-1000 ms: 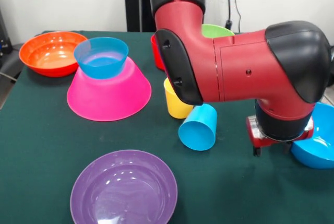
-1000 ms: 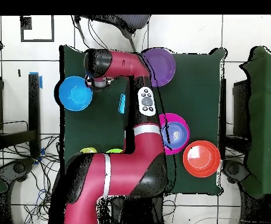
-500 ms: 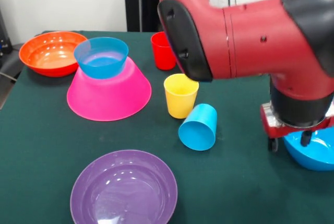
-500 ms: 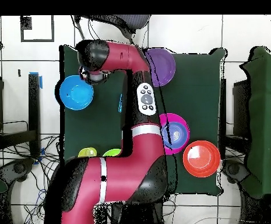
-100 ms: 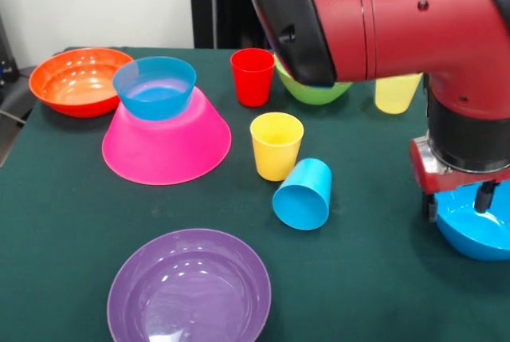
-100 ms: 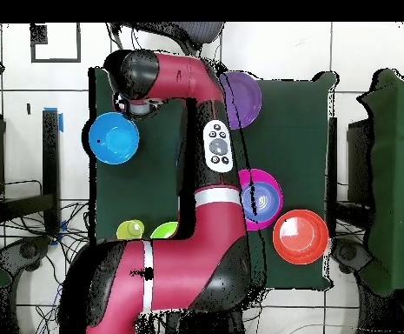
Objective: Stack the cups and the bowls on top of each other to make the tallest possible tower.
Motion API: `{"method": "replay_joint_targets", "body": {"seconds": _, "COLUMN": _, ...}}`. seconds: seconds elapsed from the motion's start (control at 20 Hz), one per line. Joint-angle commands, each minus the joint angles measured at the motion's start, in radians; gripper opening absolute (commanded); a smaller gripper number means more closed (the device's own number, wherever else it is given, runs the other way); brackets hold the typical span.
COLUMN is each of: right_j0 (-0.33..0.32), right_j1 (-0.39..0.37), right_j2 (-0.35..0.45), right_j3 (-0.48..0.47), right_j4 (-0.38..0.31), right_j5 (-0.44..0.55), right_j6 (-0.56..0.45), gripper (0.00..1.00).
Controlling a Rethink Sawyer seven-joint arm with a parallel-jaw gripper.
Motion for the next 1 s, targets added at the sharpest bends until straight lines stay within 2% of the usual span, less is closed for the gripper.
{"method": "replay_joint_targets", "body": {"seconds": 0.05, "right_j0": 0.027, "right_j1": 0.019, "right_j2": -0.003, "right_j3": 0.027, "right_j4": -0.006, "right_j5": 0.084, "right_j6": 0.164, "gripper": 1.00}}
{"method": "replay_joint_targets", "body": {"seconds": 0.4, "right_j0": 0.037, "right_j1": 0.076, "right_j2": -0.009, "right_j3": -0.021, "right_j4": -0.004, "right_j5": 0.068, "right_j6": 0.155, "gripper": 1.00}}
{"method": "replay_joint_targets", "body": {"seconds": 0.5, "right_j0": 0.034, "right_j1": 0.066, "right_j2": -0.010, "right_j3": 0.017, "right_j4": 0.001, "right_j5": 0.037, "right_j6": 0.153, "gripper": 1.00}}
{"method": "replay_joint_targets", "body": {"seconds": 0.75, "right_j0": 0.040, "right_j1": 0.122, "right_j2": 0.001, "right_j3": -0.046, "right_j4": 0.003, "right_j5": 0.045, "right_j6": 0.158, "gripper": 1.00}}
{"method": "replay_joint_targets", "body": {"seconds": 1.0, "right_j0": 0.054, "right_j1": 0.147, "right_j2": 0.004, "right_j3": -0.080, "right_j4": 0.012, "right_j5": 0.053, "right_j6": 0.177, "gripper": 1.00}}
